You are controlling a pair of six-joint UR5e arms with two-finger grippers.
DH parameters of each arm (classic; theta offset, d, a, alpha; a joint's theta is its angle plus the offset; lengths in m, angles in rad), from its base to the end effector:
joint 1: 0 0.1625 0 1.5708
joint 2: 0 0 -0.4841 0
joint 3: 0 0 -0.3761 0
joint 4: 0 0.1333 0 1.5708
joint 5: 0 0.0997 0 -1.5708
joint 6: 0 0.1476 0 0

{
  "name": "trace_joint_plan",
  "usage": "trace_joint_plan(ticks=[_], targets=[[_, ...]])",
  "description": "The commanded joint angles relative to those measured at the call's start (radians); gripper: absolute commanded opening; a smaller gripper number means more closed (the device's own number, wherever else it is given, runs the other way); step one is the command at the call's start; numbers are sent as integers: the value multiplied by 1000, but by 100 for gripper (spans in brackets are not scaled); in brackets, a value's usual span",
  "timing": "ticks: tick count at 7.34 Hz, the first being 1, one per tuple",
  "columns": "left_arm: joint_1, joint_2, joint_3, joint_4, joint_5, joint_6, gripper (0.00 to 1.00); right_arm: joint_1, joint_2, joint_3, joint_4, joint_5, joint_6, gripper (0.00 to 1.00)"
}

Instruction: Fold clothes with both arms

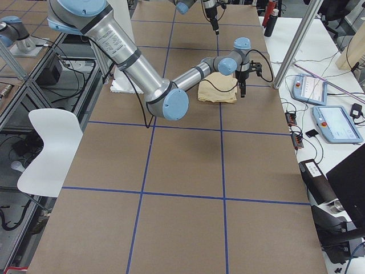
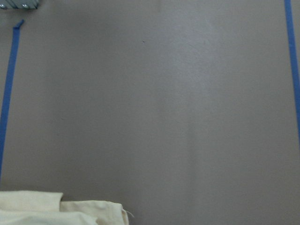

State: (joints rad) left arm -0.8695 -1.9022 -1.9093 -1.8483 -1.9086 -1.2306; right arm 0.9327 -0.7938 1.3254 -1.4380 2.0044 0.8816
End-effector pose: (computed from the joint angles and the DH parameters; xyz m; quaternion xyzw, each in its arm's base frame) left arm 0.3379 -0.5309 0.3871 0.1327 0.4550 -0.1554 0.8667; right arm -0.4340 -0.7049 0.3610 0.0908 -0.3668 0.0425 0.9249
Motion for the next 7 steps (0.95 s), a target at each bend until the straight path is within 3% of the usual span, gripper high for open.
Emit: trace_joint_plan(ticks=[1,5,7], targets=[[-73,90,-39,-6,-6,97,100,147,-164,180,-111,159,-178,100],[-371,166,31,-5,-154,645,100,361,-349,256,-234,181,-712,100],[-489,167,87,-6,-240,834,100,447,-456,296,-239,181,-791,100]])
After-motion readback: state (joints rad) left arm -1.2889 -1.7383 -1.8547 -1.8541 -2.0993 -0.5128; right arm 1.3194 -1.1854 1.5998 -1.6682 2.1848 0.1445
